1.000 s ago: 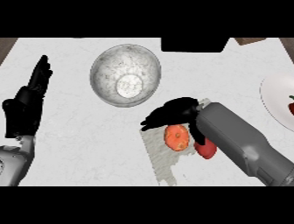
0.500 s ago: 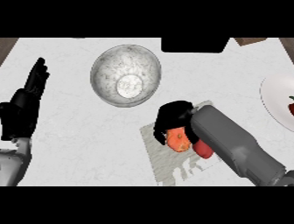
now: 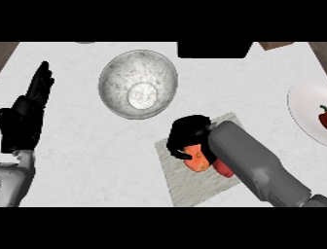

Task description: Pick the squash from the placemat and place it in the bowl

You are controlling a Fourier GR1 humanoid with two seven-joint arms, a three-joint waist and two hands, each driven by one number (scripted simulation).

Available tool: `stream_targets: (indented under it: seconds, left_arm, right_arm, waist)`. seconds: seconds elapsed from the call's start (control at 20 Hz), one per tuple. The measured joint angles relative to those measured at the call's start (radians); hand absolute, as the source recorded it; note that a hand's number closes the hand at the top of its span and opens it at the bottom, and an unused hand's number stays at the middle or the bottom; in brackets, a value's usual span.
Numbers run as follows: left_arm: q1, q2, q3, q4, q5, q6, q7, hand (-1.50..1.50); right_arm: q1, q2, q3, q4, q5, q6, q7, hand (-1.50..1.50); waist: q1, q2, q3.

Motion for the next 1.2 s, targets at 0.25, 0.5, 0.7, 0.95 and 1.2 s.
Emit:
stream_targets:
  seconds: [0.25, 0.5, 0.7, 0.95, 1.2]
  left_arm:
    - [0.000, -0.014, -0.021, 0.004, -0.009, -0.003, -0.003, 0.00]
    - [-0.006, -0.019, -0.032, 0.012, -0.009, -0.012, -0.003, 0.00]
    - [-0.014, -0.023, -0.038, 0.016, -0.007, -0.019, -0.005, 0.00]
    - [-0.024, -0.032, -0.048, 0.026, -0.009, -0.022, -0.003, 0.00]
    - [-0.031, -0.038, -0.053, 0.035, -0.013, -0.022, -0.001, 0.00]
  right_arm:
    - [0.057, 0.088, -0.038, -0.069, -0.078, 0.001, 0.328, 1.50]
    - [0.107, 0.123, -0.070, -0.152, -0.161, -0.079, 0.592, 1.50]
    - [0.146, 0.132, -0.095, -0.265, -0.256, -0.195, 0.759, 1.50]
    - [0.152, 0.137, -0.092, -0.424, -0.343, -0.382, 0.971, 1.50]
    - [0.102, 0.138, -0.040, -0.539, -0.342, -0.575, 1.248, 1.50]
  waist:
    - [0.019, -0.009, 0.001]
    - [0.044, -0.013, 0.005]
    - [0.063, -0.015, 0.008]
    - [0.075, -0.020, 0.008]
    - [0.072, -0.025, 0.005]
